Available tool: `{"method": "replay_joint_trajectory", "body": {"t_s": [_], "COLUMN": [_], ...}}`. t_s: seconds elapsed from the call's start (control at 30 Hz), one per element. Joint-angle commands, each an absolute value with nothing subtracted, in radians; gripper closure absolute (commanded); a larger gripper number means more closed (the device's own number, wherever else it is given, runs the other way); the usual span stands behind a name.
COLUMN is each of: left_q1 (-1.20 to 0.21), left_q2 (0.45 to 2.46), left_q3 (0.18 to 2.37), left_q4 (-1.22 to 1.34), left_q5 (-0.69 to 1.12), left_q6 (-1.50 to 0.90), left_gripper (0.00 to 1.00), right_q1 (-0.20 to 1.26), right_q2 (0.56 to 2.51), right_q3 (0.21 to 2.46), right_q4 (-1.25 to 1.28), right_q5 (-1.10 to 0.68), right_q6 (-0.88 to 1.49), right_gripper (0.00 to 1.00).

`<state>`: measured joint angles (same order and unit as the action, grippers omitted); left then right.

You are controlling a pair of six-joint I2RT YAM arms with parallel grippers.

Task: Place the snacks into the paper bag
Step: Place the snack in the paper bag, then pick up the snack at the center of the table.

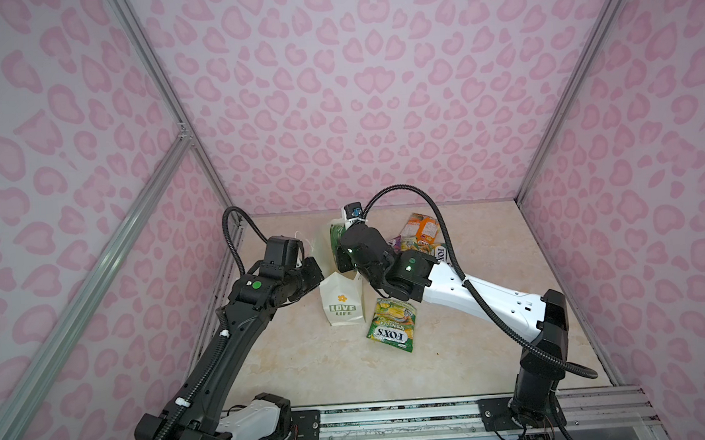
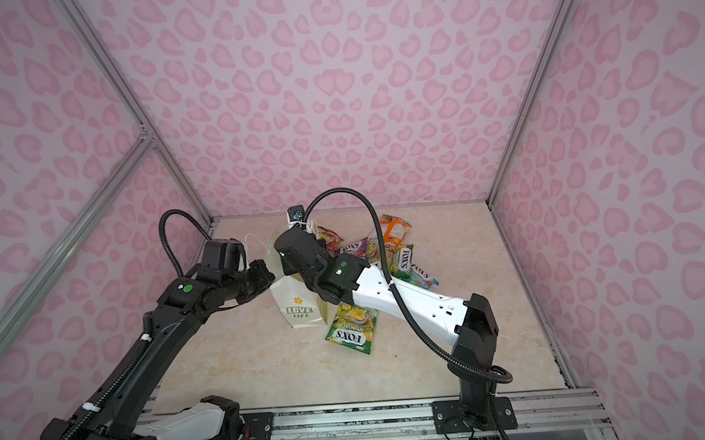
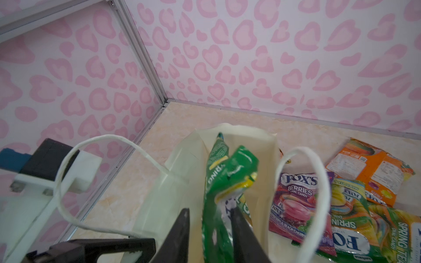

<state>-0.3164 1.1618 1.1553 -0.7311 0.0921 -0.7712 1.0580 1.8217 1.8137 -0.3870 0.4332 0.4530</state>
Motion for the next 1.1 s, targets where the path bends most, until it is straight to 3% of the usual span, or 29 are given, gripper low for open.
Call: {"method": "replay_joint_trajectory", "body": {"t_s": [0.0, 0.13, 0.33, 0.43, 0.87, 1.07], "left_q1": [-0.318, -0.318, -0.318, -0.318, -0.318, -0.318], "left_q2": [1.158, 1.159, 1.175, 1.179, 1.189, 1.191], "left_q3": [1.167, 1.170, 1.176, 1.185, 1.195, 1.198], "left_q4": [-0.773, -0.776, -0.784, -0.800, -0.824, -0.821], "left_q5": [0.045, 0.039, 0.029, 0.006, 0.001, 0.035], "left_q6": [-0.756, -0.753, -0.733, -0.709, -0.620, -0.612], "left_gripper": [0.97, 0.97, 0.97, 0.97, 0.97, 0.97], "right_q1": [1.056, 1.058, 1.056, 1.044, 0.822, 0.713], "right_q2": [1.830, 1.814, 1.705, 1.624, 1.143, 1.046], "right_q3": [1.822, 1.822, 1.741, 1.675, 1.212, 0.982], "right_q4": [-0.381, -0.363, -0.318, -0.326, -0.472, -0.499], "right_q5": [0.408, 0.358, 0.302, 0.279, 0.130, -0.019], "right_q6": [0.451, 0.420, 0.344, 0.311, 0.407, 0.516], "right_gripper": [0.58, 0.51, 0.23, 0.16, 0.07, 0.07]}}
